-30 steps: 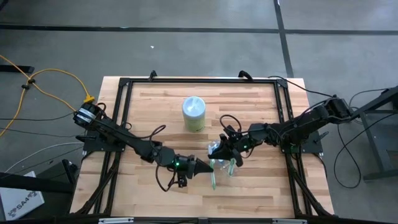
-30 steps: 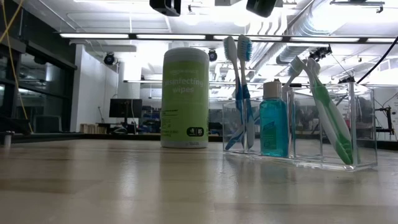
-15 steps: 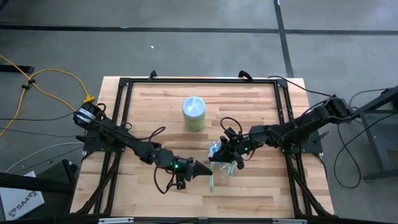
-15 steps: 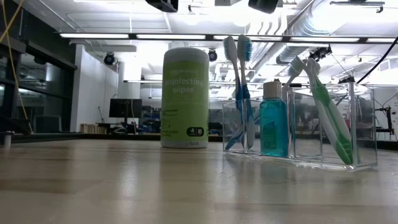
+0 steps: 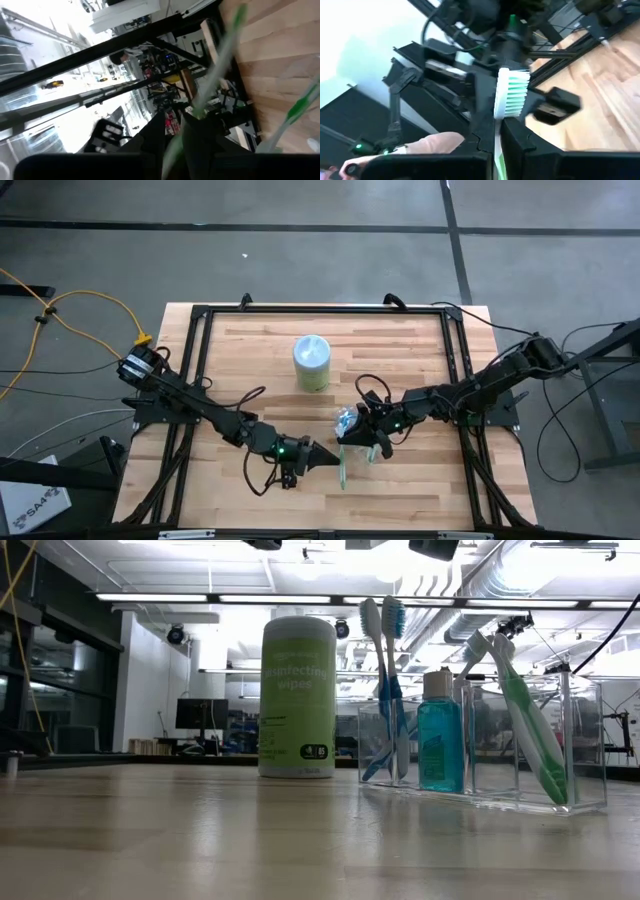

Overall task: Pick & Place toothbrushing station
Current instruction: Put the green toothbrush into the transparent organizer

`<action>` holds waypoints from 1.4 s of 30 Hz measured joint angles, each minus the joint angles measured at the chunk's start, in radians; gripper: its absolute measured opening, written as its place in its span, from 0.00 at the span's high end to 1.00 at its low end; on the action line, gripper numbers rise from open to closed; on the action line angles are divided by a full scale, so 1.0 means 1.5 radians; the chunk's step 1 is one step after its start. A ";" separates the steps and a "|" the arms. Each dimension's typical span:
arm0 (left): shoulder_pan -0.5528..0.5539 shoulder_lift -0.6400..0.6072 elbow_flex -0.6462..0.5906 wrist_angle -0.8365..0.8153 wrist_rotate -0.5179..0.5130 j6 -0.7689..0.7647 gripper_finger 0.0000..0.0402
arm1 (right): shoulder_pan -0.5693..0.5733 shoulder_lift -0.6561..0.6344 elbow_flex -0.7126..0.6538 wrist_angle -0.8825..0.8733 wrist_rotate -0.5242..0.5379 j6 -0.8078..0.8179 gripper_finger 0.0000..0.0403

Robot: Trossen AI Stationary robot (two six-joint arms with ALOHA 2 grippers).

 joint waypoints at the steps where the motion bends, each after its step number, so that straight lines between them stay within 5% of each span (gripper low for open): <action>1: 0.000 0.000 0.000 0.003 -0.004 0.000 0.86 | 0.001 0.000 0.000 -0.003 0.002 0.000 0.99; 12: -0.011 0.000 0.000 -0.003 -0.040 -0.011 0.86 | 0.016 0.000 -0.001 -0.029 0.031 0.014 0.99; 20: -0.041 0.000 0.000 -0.004 -0.089 -0.139 0.86 | 0.025 -0.054 -0.001 -0.072 0.043 -0.046 0.99; 29: -0.079 -0.001 0.000 0.020 -0.205 -0.342 0.86 | 0.080 -0.132 -0.001 -0.237 0.161 -0.164 0.99; 42: -0.087 -0.001 0.001 0.026 -0.354 -0.614 0.86 | 0.208 -0.133 -0.001 -0.352 0.401 -0.230 0.99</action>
